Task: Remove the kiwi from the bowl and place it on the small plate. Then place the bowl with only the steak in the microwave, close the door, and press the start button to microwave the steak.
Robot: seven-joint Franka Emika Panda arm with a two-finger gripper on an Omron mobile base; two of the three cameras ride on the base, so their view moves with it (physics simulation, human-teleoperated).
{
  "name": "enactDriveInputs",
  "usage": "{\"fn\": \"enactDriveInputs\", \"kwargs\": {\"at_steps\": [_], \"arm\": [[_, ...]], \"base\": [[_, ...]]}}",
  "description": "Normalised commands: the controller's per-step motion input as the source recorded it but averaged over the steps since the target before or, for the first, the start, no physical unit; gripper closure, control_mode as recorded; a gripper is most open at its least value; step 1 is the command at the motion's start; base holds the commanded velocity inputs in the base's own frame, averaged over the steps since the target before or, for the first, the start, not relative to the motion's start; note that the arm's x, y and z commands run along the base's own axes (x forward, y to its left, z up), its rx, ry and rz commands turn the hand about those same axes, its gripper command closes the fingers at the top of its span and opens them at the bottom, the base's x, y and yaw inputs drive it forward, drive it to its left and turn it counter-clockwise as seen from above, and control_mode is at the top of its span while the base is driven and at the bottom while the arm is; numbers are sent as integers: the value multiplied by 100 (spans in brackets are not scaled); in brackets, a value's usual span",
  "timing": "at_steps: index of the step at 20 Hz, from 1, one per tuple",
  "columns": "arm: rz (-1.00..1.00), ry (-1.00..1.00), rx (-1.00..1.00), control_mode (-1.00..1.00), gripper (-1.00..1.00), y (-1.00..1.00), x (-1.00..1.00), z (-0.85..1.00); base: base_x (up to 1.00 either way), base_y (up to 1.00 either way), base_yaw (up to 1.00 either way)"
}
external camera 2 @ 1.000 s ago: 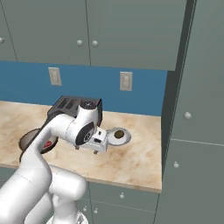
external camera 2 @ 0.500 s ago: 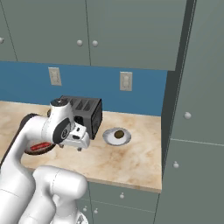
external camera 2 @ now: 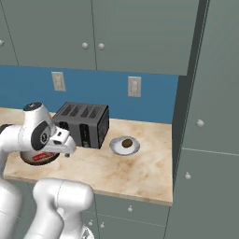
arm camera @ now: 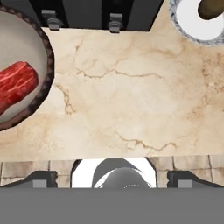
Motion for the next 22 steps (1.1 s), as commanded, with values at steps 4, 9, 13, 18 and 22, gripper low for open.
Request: {"fn": "enactDriveInputs", "kwargs": {"at_steps": [4,9,13,18,22], "arm": [[0,1,-24,-100,-100,94,0,9],[0,15,-27,-100,-100,100,3,0],[0,23,-27,-100,-100,100,11,0],[3,12,-17,-100,-100,75,13,0],[9,-1,-3,-100,-100,33,6,-4]], "base": [[0,0,0],[0,0,0],[0,0,0],[0,0,0],[0,0,0]]}}
